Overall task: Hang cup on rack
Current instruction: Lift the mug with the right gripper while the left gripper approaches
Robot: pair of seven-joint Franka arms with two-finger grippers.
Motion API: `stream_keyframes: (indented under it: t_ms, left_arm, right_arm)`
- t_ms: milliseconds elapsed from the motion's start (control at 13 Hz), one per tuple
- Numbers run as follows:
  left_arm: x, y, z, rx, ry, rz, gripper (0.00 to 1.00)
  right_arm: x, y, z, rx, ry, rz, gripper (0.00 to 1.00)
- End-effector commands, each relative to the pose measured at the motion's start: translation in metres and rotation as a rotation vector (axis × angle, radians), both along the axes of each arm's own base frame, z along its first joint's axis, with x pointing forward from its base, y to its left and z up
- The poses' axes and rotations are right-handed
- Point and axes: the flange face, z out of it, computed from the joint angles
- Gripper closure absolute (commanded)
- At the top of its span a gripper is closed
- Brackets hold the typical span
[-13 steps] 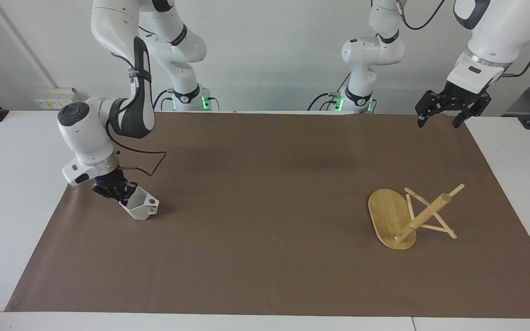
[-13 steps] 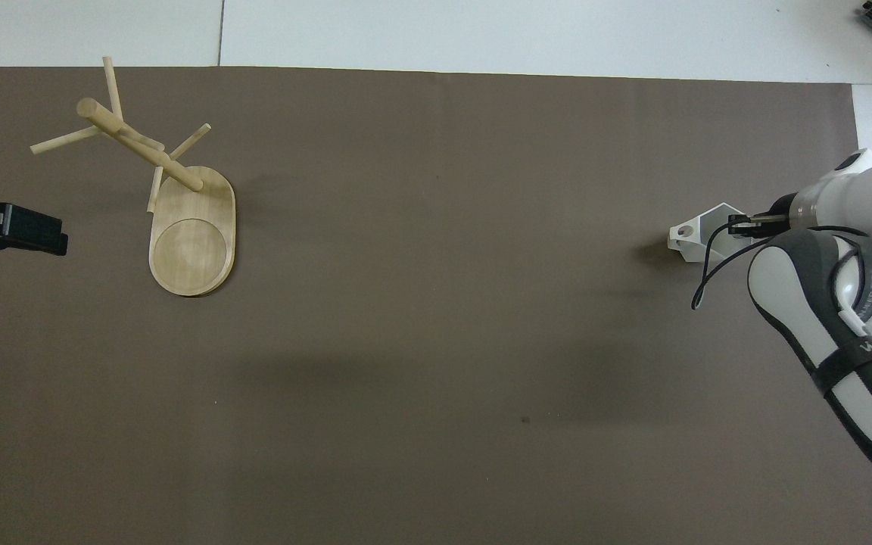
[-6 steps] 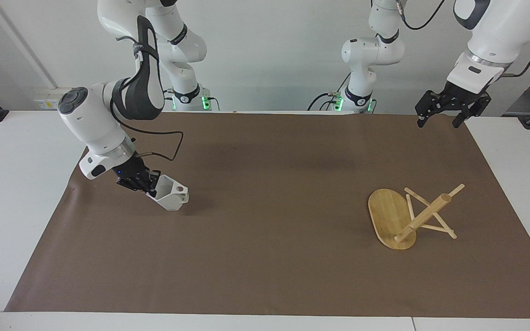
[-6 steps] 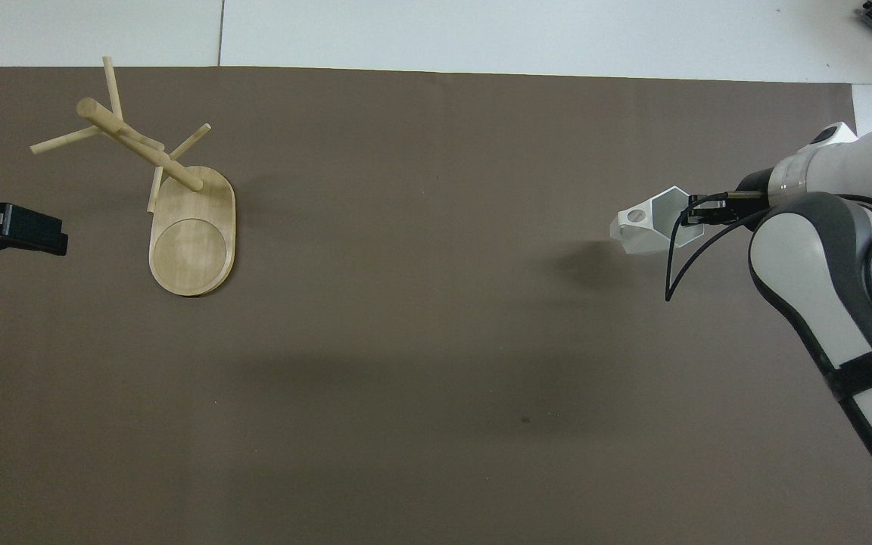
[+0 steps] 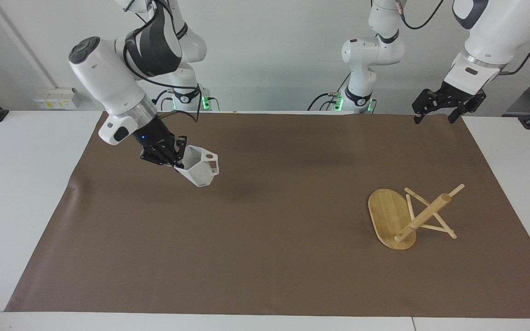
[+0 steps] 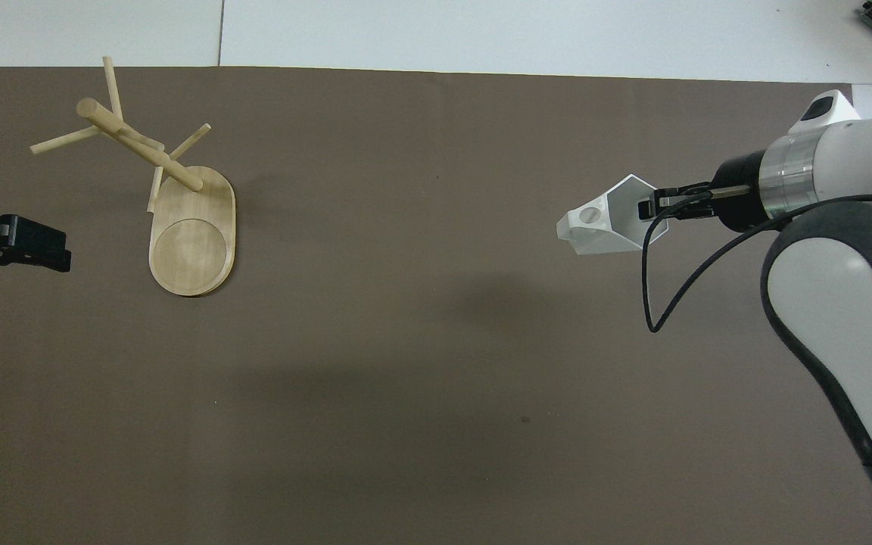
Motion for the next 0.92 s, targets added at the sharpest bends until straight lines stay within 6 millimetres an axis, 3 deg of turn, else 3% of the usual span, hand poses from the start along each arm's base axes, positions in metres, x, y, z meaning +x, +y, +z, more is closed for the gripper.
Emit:
stream_keyframes:
  t_ms: [0, 154, 462, 538, 692, 846]
  left_arm:
    - [-0.022, -0.006, -0.008, -0.022, 0.061, 0.152, 0.0]
    - [-0.039, -0.004, -0.017, -0.055, 0.159, 0.247, 0.0]
    - [-0.054, -0.015, -0.025, -0.149, 0.267, 0.571, 0.0]
    - [-0.057, -0.021, -0.028, -0.195, 0.306, 0.667, 0.0]
    - [-0.058, -0.013, -0.031, -0.316, 0.382, 0.912, 0.0]
    - [-0.056, -0.015, -0.04, -0.417, 0.396, 1.038, 0.0]
  right_arm:
    - [-0.007, 0.021, 0.026, 0.123, -0.004, 0.015, 1.0]
    - [-0.01, 0.048, 0.032, 0.233, 0.007, 0.001, 1.0]
    - [-0.014, 0.097, 0.045, 0.337, 0.015, -0.138, 1.0]
    - [-0.014, 0.105, 0.045, 0.344, 0.004, -0.154, 1.0]
    - [-0.016, 0.115, 0.043, 0.351, 0.006, -0.164, 1.0]
    - [-0.017, 0.132, 0.035, 0.354, 0.019, -0.141, 1.0]
